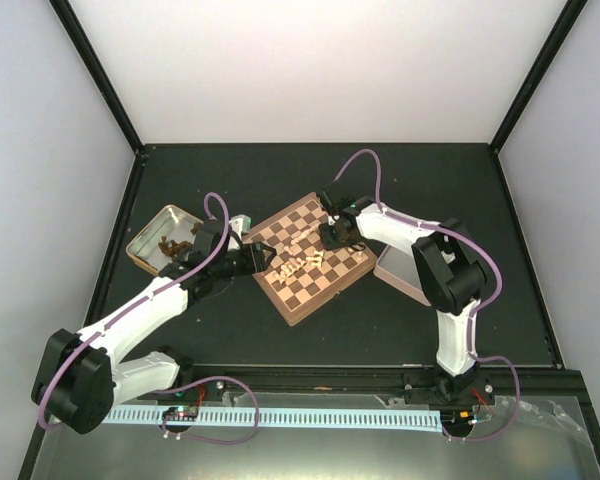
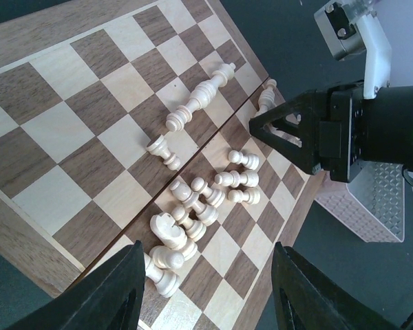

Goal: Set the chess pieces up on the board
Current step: Pick up the chess piece from the chessboard.

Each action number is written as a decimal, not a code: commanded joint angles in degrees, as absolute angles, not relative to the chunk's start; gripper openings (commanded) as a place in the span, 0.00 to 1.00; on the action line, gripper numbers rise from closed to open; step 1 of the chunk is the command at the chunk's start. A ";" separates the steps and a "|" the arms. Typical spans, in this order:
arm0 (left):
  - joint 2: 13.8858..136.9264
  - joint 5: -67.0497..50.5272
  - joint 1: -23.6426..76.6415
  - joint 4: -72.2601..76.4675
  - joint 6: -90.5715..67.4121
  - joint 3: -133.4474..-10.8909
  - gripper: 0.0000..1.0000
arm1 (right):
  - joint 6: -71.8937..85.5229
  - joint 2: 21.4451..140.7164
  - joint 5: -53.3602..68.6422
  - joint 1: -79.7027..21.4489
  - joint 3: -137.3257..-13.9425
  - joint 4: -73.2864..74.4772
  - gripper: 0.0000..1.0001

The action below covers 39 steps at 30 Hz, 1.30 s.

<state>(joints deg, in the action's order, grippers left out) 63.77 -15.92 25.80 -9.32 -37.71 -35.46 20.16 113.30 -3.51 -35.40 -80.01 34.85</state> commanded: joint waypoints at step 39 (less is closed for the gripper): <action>66.01 -23.63 25.66 -4.76 -37.77 -39.54 0.53 | 28.79 117.76 -9.40 -35.55 -84.33 36.70 0.27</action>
<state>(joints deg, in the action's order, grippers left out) 64.64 -21.08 25.82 -7.68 -37.10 -36.47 30.65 115.63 -9.52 -35.55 -82.83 35.16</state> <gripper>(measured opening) 0.530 0.263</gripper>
